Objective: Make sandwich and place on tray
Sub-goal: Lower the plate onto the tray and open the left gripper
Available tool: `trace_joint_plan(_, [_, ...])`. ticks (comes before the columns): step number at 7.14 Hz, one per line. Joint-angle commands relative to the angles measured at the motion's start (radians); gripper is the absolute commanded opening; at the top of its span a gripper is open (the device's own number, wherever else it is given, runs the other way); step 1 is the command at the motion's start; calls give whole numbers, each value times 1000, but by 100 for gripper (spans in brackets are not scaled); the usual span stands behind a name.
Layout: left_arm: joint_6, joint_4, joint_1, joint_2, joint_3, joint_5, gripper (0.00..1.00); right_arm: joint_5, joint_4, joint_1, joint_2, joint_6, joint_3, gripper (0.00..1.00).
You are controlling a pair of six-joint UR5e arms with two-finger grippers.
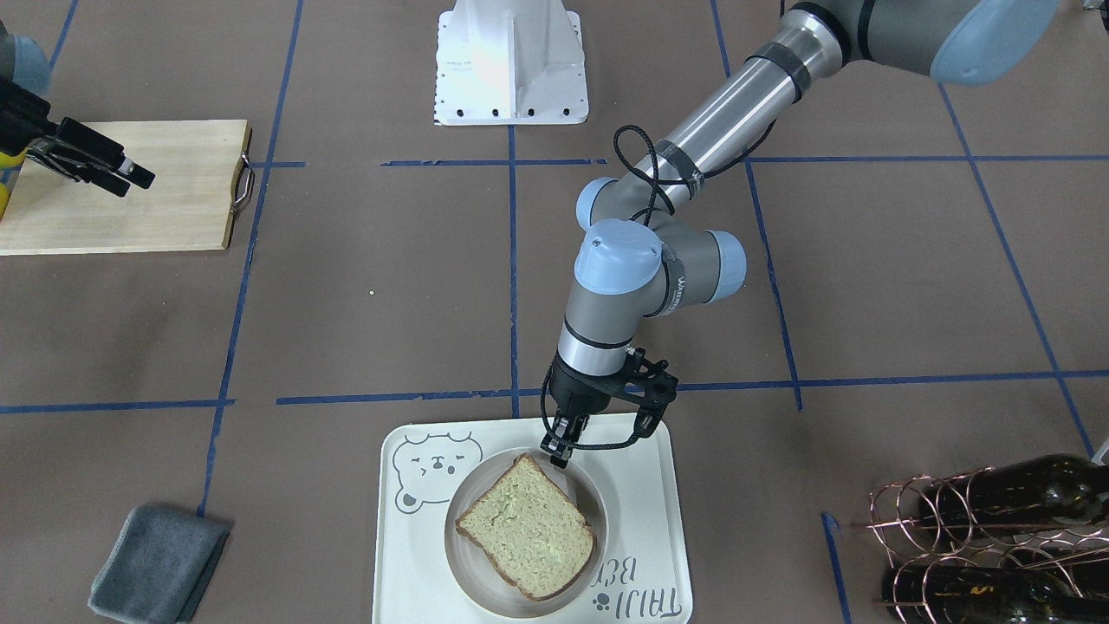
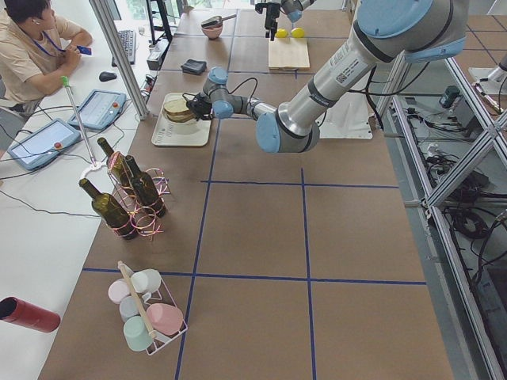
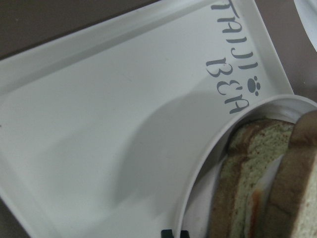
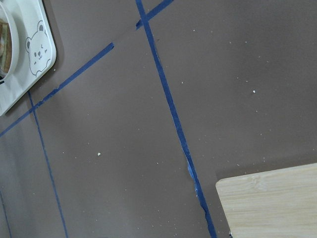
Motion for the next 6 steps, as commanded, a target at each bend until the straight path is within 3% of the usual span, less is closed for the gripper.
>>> trace_joint_plan(1, [63,-1,-6,4,-27,-3,47,-3,0,-1,4,-2,-16,100])
trace_joint_plan(2, [102,7,-20,21,-86,-16,46,-5,0,-1,6,-3,-19,100])
trace_joint_plan(4, [261,75,-22,266,-371,-67,41,1,0,2,4,-21,-28,100])
trace_joint_plan(6, [719,119,-34,544,-684,-163,42,26,-17,77,1,-75,-43,100])
